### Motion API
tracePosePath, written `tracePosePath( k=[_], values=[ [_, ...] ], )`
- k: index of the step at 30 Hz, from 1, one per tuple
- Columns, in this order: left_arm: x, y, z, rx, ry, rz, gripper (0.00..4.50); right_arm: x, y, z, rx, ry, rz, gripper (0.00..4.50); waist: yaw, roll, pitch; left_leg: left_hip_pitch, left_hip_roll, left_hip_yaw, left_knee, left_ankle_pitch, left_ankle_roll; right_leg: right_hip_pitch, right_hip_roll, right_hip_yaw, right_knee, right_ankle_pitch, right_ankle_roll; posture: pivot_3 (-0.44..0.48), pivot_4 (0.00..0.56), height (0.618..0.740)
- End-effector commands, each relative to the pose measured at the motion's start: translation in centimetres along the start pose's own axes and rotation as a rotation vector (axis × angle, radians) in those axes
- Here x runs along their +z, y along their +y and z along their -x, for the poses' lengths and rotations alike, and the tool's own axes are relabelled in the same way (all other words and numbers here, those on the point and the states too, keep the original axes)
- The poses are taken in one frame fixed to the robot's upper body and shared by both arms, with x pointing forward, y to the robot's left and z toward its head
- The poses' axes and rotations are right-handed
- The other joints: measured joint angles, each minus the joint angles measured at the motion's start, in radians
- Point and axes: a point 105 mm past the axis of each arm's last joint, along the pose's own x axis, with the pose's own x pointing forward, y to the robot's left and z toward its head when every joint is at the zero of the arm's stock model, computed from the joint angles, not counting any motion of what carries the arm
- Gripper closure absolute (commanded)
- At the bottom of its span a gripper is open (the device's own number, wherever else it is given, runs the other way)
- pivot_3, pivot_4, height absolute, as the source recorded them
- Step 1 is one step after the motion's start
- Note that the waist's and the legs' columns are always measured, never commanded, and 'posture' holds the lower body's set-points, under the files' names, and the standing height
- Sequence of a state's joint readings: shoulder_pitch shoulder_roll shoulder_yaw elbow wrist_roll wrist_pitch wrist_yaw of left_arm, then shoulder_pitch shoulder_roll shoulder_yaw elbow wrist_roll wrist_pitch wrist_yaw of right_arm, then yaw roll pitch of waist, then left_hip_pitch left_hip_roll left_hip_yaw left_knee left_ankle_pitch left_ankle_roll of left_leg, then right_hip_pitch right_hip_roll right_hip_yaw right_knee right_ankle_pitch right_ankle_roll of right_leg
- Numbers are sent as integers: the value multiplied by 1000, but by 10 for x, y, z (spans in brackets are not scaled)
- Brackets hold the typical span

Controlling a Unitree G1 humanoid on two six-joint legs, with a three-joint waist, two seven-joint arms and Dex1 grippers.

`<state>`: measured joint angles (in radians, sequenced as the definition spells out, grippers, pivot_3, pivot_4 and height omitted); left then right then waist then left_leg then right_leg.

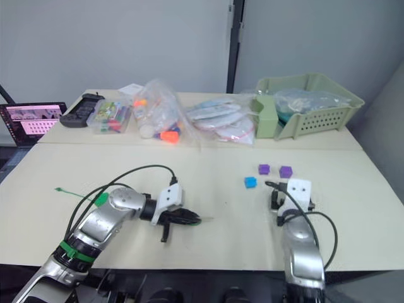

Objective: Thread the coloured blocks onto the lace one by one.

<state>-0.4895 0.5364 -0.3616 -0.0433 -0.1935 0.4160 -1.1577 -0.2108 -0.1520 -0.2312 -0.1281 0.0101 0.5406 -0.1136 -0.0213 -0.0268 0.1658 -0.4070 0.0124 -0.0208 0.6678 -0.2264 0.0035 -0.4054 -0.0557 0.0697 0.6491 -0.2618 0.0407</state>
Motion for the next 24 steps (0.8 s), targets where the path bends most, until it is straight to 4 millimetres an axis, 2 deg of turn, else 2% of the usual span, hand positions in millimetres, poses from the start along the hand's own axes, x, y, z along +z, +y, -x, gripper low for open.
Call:
tracePosePath(
  k=[1, 4, 5, 13, 16, 19, 22, 24],
  values=[
    [10, 1, 3, 9, -27, -39, 4500, 6, -14, -13, -66, -36, -4, 476, -3, 0, 0, 0, 0, 0, 0, 0, 0, 0, 0, 0, 0, 0, 0, 0, 150, 740],
    [10, 1, 3, 8, -26, -39, 4500, 5, -16, -18, -62, -41, -29, 476, -2, 0, 0, 0, 0, 0, -1, 0, 0, 0, 0, 0, 0, 0, 0, 0, 150, 740],
    [10, 0, 3, 7, -27, -38, 4500, 5, -14, -18, -46, -47, -50, 712, -3, 0, 0, 0, 0, 0, -1, 0, 0, 1, 0, 0, 0, 0, 0, 0, 150, 740],
    [10, -1, 4, 4, -23, -38, 4500, 9, -1, -9, 16, -84, -53, 3313, -2, 0, 0, 0, 0, -1, -1, 0, 0, 1, 0, 0, 0, 0, 0, 0, 150, 740],
    [11, -1, 3, -1, -25, -38, 4500, 13, -2, 0, 10, -111, -71, 3319, -2, 0, 0, 0, 0, -2, -1, 0, 0, 1, 0, 0, 0, 0, 0, 0, 150, 740],
    [10, 0, 4, -1, -24, -37, 4500, 25, 7, 20, 44, -152, -85, 3319, -3, 1, 0, 0, 0, -2, -1, 0, 0, 0, 0, 0, 0, 0, 0, 0, 150, 740],
    [9, 0, 5, -2, -22, -33, 4500, 39, 36, 58, 163, -185, -96, 3319, -4, 2, 0, 0, 1, -2, -2, 0, 0, -1, 0, 0, 0, 0, 0, 0, 150, 740],
    [9, 0, 6, -4, -21, -31, 4500, 40, 57, 84, 251, -175, -96, 3319, -8, 2, -1, 0, 1, -3, -2, 0, 0, -1, 1, 0, 0, 0, 0, 0, 150, 740]
  ],
)
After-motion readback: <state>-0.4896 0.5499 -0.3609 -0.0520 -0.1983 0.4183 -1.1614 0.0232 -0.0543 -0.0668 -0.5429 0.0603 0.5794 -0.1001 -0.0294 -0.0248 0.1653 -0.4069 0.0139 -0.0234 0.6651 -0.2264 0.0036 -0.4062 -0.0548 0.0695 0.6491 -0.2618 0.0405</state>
